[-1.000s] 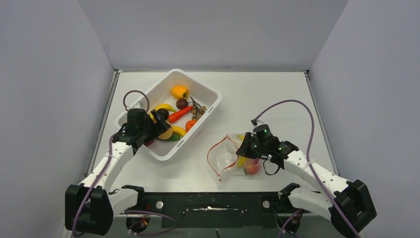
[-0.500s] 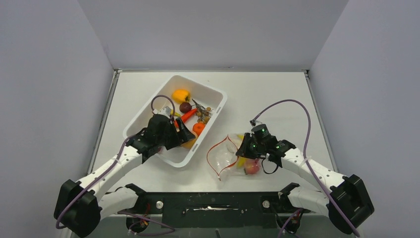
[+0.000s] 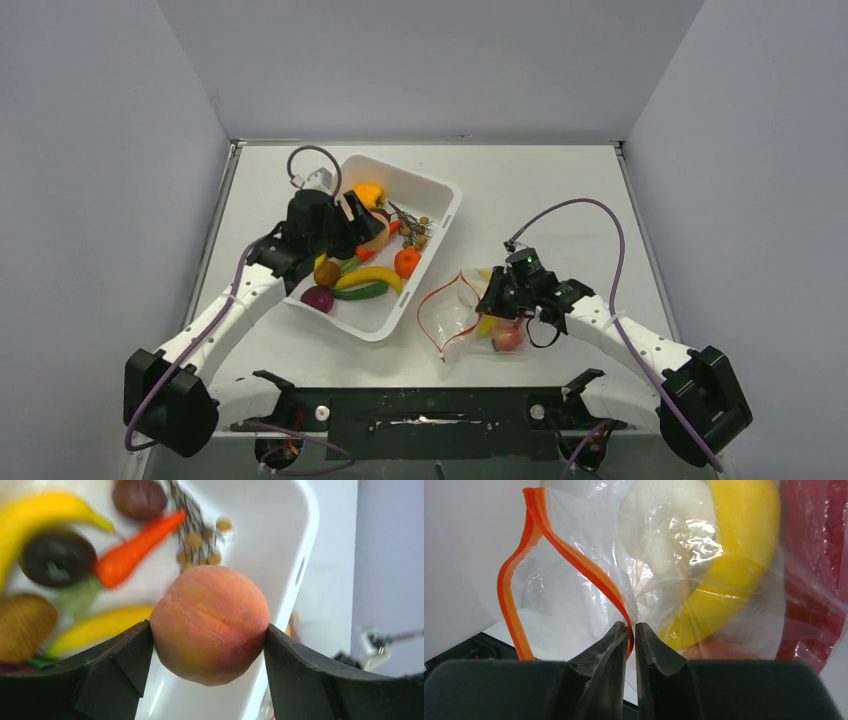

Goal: Open the zip-top bag and remove the fake food
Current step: Place the fake fruit in the bin, then pick up the fake fruit from the zipper food storage bag.

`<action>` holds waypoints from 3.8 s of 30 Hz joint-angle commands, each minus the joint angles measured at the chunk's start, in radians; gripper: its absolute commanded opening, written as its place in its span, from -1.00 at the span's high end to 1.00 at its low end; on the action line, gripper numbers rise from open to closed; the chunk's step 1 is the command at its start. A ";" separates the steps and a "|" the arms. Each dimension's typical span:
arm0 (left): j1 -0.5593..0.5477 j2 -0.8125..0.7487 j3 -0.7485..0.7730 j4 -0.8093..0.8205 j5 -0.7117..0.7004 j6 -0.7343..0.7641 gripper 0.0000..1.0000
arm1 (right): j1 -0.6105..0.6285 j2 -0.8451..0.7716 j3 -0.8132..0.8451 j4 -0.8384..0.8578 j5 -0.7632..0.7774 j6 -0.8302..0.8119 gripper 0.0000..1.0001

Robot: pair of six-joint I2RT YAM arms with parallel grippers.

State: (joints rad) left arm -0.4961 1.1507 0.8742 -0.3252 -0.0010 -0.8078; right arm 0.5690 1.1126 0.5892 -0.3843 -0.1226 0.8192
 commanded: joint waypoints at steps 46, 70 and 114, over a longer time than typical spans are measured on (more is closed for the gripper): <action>0.077 0.419 0.302 -0.047 0.052 0.345 -0.79 | -0.033 -0.113 0.001 -0.025 0.076 0.092 0.72; -0.032 -0.004 0.125 0.113 0.219 0.112 -0.89 | -0.043 -0.241 0.035 -0.010 0.016 0.076 0.74; -0.436 0.053 0.028 0.193 0.041 -0.036 -0.05 | 0.188 -0.088 0.209 -0.079 0.272 0.001 0.92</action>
State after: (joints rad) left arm -0.9218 1.1843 0.9016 -0.2150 0.0158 -0.8356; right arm 0.7551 1.0855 0.8104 -0.5056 0.1062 0.8230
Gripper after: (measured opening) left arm 0.528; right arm 0.020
